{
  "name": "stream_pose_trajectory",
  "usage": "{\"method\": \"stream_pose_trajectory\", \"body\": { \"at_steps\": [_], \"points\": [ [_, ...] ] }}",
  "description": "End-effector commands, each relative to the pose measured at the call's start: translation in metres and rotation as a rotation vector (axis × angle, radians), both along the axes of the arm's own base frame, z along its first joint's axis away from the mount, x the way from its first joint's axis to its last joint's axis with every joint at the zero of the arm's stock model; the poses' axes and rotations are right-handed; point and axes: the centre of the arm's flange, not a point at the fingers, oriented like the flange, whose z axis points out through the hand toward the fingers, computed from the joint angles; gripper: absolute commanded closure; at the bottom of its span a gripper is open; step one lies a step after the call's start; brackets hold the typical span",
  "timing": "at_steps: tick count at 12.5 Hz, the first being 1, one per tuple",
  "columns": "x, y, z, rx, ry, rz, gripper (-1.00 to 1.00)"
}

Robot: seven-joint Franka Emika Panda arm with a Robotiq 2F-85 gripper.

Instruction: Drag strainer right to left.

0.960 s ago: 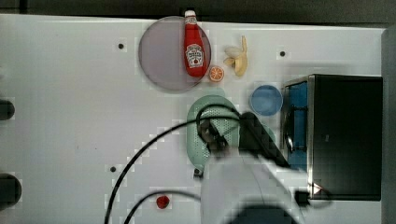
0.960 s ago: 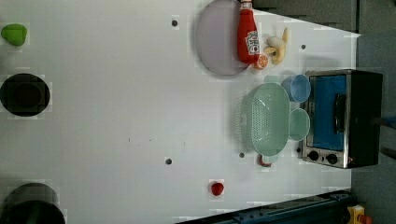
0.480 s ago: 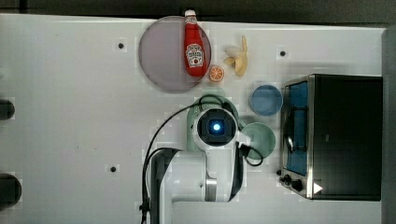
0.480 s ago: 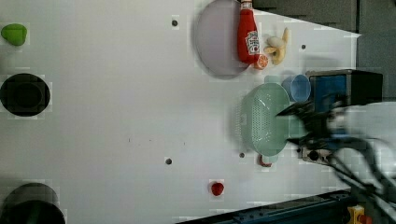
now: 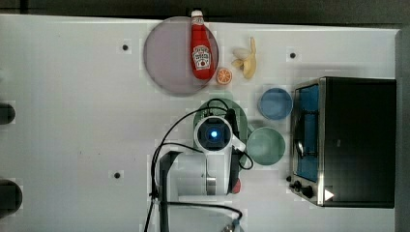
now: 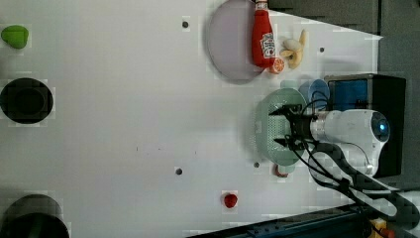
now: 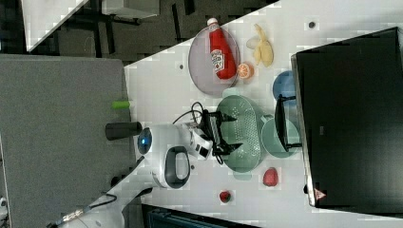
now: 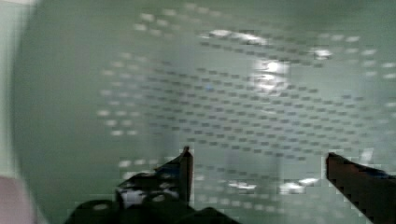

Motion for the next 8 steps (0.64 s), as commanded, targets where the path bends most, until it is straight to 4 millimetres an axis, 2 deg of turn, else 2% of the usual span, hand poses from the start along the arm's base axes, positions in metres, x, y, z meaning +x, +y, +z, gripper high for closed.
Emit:
{"method": "stream_pose_trajectory", "body": {
  "at_steps": [1,3,8],
  "points": [
    [0.001,0.017,-0.01,0.008,-0.04,-0.079,-1.0],
    [-0.003,0.025,-0.022,0.013,-0.025,-0.063,-1.0],
    [-0.005,0.058,-0.024,0.028,-0.019,-0.011,-1.0]
  ]
}}
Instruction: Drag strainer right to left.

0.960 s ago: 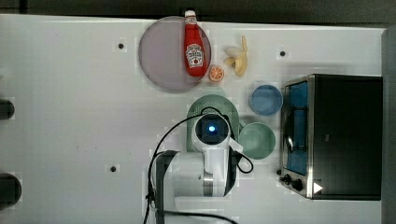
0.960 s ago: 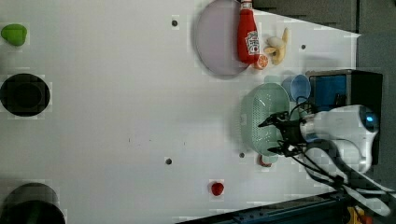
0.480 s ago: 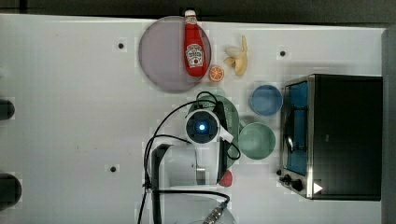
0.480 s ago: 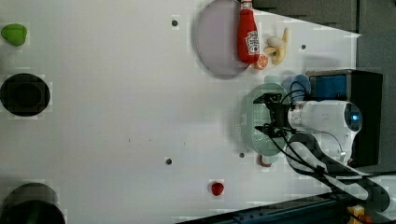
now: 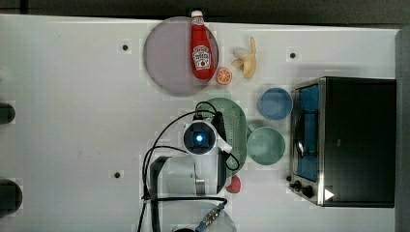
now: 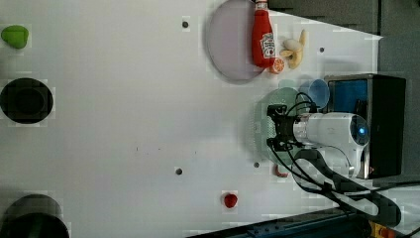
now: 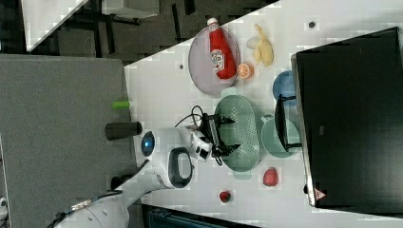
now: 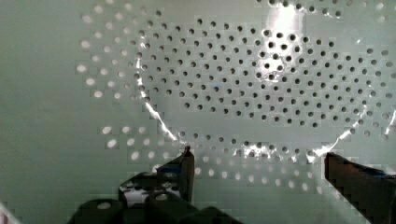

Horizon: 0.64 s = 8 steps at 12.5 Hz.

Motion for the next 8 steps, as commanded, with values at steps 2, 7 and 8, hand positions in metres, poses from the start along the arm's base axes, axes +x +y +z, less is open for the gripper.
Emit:
{"method": "stream_pose_trajectory", "body": {
  "at_steps": [2,7,8],
  "points": [
    [0.003,0.038,0.001,0.024,-0.007,-0.008,-1.0],
    [0.001,0.074,-0.001,0.049,0.022,-0.021,-1.0],
    [0.001,0.082,-0.001,0.055,0.037,-0.041,-1.0]
  ]
}}
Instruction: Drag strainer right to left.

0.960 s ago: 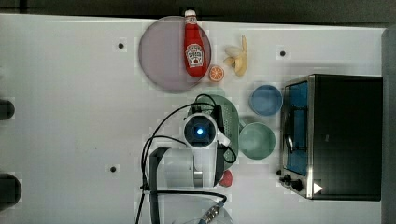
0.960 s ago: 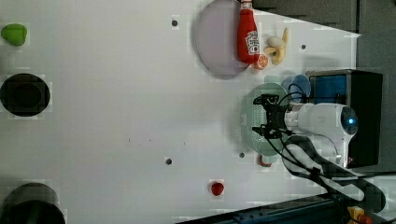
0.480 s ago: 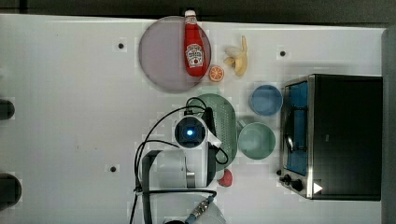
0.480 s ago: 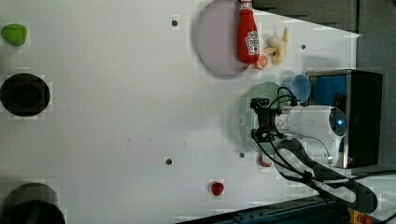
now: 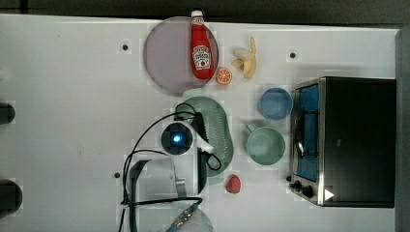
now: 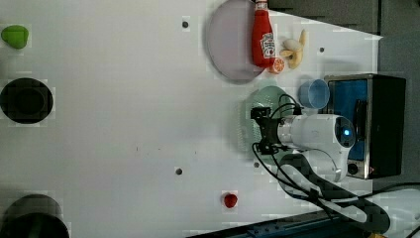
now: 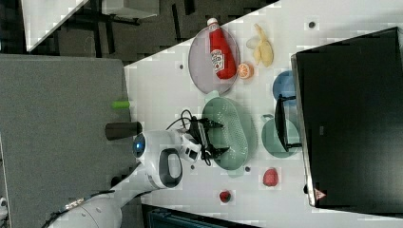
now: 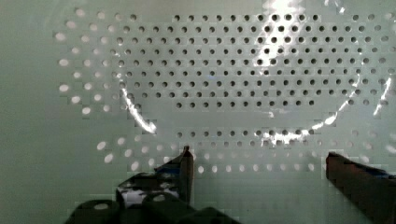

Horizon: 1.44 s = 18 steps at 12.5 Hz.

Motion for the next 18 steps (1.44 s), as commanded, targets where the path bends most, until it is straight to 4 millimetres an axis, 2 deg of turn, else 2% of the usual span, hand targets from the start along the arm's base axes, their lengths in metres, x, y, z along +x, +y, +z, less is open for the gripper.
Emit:
{"method": "stream_pose_trajectory", "body": {
  "at_steps": [1,7,14,18],
  "points": [
    [0.009,0.034,0.003,0.016,0.035,-0.089,-1.0],
    [0.015,0.108,0.001,0.021,0.044,-0.231,-1.0],
    [0.017,0.192,0.0,0.033,0.05,-0.228,-1.0],
    [0.02,0.232,-0.001,0.068,0.057,-0.222,-1.0]
  ]
}}
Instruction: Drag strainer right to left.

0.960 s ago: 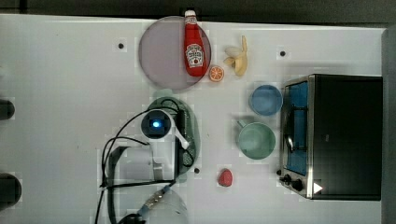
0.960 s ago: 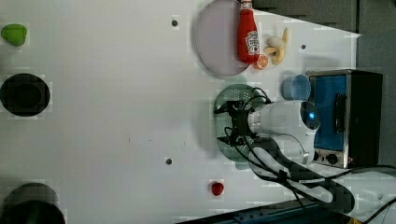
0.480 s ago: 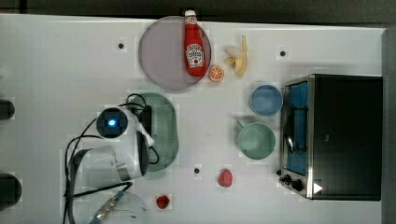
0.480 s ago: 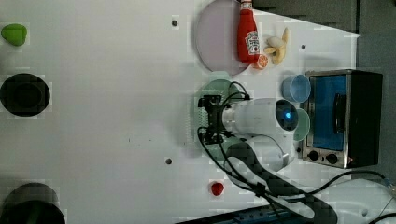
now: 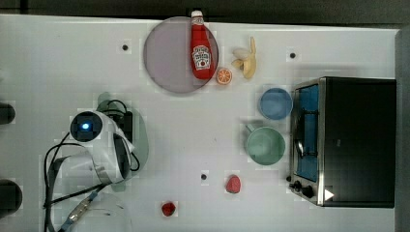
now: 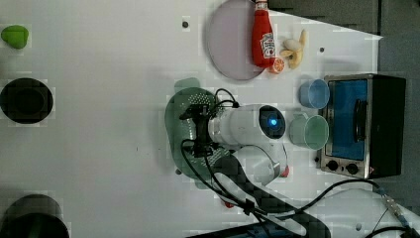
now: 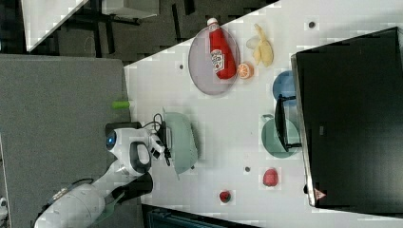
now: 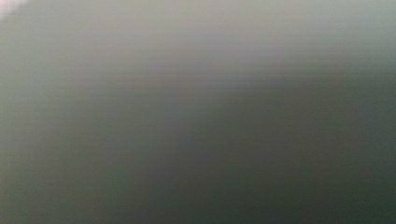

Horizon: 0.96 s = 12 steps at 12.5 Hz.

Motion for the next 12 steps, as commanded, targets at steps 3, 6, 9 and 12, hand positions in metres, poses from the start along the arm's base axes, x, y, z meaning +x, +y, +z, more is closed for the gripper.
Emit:
{"method": "stream_pose_trajectory", "body": {
  "at_steps": [3,6,9,12],
  "points": [
    [0.009,0.05,0.014,0.052,-0.02,-0.059,-1.0],
    [0.008,0.072,0.013,0.07,-0.023,-0.064,-1.0],
    [0.006,0.095,0.013,0.074,-0.025,-0.121,-1.0],
    [0.003,0.116,0.012,0.085,-0.033,-0.115,-1.0]
  ]
}}
